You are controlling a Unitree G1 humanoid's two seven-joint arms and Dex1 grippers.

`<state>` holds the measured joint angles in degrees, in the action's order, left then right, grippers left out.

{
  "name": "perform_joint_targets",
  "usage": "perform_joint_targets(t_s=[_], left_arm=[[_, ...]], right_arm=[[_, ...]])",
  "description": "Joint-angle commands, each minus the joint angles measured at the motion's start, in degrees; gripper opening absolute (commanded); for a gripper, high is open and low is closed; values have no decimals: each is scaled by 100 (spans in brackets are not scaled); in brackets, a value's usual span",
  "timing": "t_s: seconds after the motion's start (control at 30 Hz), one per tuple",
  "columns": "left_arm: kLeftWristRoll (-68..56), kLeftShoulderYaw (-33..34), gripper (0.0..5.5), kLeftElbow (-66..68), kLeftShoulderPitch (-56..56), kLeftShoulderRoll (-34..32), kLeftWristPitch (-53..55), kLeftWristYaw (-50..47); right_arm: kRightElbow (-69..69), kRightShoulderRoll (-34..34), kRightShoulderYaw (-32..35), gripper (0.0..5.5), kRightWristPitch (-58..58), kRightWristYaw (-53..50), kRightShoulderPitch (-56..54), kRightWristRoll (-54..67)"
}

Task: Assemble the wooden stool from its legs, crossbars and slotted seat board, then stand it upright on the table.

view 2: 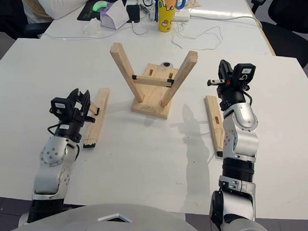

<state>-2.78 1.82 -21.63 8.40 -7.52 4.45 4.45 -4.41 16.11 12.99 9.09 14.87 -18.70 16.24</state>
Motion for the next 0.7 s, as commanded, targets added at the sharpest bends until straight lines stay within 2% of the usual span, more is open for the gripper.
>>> perform_joint_targets(t_s=[0.03, 0.33, 0.53, 0.7], left_arm=[[-18, 160, 136, -510, -471, -157, 339, 12], [-731, 843, 5, -863, -1795, -503, 1561, 87], [-1239, 1193, 1, -971, -2463, -662, 2232, 65], [-1160, 946, 1, -682, -2102, -622, 2278, 143]], right_arm=[[66, -45, 4, 0, -30, -48, 54, -20], [38, -106, -39, 0, -71, -65, 49, -43], [85, -158, -46, 0, -93, -91, 92, -49], [170, -225, -23, 0, -73, -167, 148, -29]])
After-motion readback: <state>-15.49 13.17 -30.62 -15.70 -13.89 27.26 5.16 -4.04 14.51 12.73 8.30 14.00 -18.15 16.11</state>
